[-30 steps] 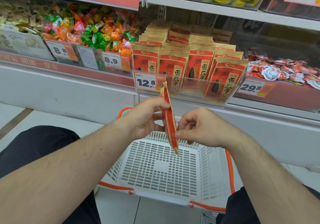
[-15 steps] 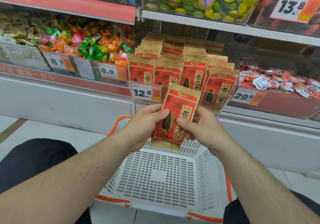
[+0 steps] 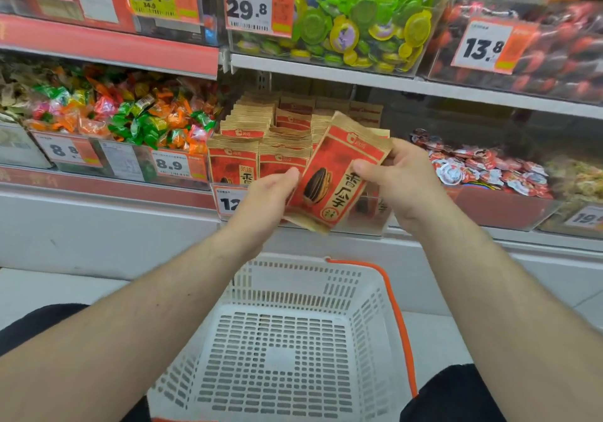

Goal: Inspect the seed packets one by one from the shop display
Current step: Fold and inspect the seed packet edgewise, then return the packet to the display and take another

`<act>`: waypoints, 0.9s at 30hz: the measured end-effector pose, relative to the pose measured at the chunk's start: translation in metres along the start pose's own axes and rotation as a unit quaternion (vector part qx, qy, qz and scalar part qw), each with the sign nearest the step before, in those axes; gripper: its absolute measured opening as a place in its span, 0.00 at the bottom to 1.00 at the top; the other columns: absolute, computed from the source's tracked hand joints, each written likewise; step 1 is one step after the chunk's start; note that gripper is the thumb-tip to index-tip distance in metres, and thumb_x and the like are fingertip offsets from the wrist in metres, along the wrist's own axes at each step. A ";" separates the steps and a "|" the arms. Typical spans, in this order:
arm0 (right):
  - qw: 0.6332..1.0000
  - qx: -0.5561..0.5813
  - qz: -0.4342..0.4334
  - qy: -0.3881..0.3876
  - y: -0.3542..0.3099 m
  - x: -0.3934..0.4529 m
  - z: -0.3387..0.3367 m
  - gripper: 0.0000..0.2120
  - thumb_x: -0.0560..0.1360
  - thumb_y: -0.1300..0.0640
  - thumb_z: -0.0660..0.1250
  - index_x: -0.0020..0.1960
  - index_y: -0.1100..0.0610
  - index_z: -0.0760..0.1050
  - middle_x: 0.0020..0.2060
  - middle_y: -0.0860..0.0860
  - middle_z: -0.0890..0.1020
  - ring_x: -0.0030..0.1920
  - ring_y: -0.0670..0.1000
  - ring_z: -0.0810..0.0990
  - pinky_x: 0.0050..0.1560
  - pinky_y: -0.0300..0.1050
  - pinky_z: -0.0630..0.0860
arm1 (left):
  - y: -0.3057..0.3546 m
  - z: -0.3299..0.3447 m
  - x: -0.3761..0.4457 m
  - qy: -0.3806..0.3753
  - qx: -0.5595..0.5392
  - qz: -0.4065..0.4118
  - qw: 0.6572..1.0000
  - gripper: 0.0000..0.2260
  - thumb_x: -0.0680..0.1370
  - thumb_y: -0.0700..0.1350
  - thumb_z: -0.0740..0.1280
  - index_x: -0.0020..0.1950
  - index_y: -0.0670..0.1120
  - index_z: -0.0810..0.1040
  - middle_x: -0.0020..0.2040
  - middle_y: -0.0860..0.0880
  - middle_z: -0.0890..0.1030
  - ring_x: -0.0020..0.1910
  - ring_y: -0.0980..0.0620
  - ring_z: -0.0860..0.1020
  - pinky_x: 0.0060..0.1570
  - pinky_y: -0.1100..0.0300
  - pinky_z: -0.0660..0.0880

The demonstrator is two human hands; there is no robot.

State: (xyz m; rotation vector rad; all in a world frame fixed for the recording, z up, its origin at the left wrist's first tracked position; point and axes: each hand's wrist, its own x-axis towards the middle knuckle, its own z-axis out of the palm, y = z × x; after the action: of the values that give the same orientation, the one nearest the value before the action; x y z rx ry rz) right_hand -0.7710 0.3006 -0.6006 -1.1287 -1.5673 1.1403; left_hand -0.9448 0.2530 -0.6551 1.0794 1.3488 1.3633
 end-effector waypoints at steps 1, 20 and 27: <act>1.000 -0.014 -0.019 0.008 -0.011 0.009 -0.006 0.10 0.75 0.66 0.70 0.45 0.52 0.78 0.41 0.47 0.86 0.44 0.48 0.86 0.44 0.47 0.82 | 0.002 0.000 0.007 0.018 -0.001 0.000 1.000 0.16 0.84 0.45 0.59 0.43 0.46 0.83 0.40 0.49 0.86 0.39 0.52 0.84 0.45 0.53 0.81; 0.959 -0.276 -0.036 -0.056 -0.021 0.088 -0.014 0.07 0.70 0.61 0.76 0.37 0.53 0.80 0.34 0.48 0.84 0.36 0.48 0.83 0.45 0.49 0.82 | -0.022 0.007 0.037 0.061 0.091 -0.070 0.991 0.08 0.80 0.41 0.65 0.44 0.48 0.82 0.46 0.51 0.86 0.51 0.49 0.83 0.44 0.61 0.73; 0.904 -0.421 -0.053 -0.049 -0.006 0.097 -0.003 0.09 0.67 0.47 0.77 0.40 0.43 0.77 0.42 0.41 0.81 0.53 0.53 0.79 0.66 0.55 0.69 | -0.021 0.005 0.035 0.056 0.111 -0.058 0.991 0.06 0.78 0.42 0.67 0.44 0.48 0.83 0.47 0.49 0.85 0.52 0.48 0.82 0.49 0.60 0.75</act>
State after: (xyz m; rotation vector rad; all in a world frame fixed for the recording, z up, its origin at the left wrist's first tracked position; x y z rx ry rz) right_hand -0.7900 0.3937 -0.5814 -1.5046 -2.2632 0.4146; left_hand -0.9465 0.2885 -0.6765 1.0636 1.6497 1.2248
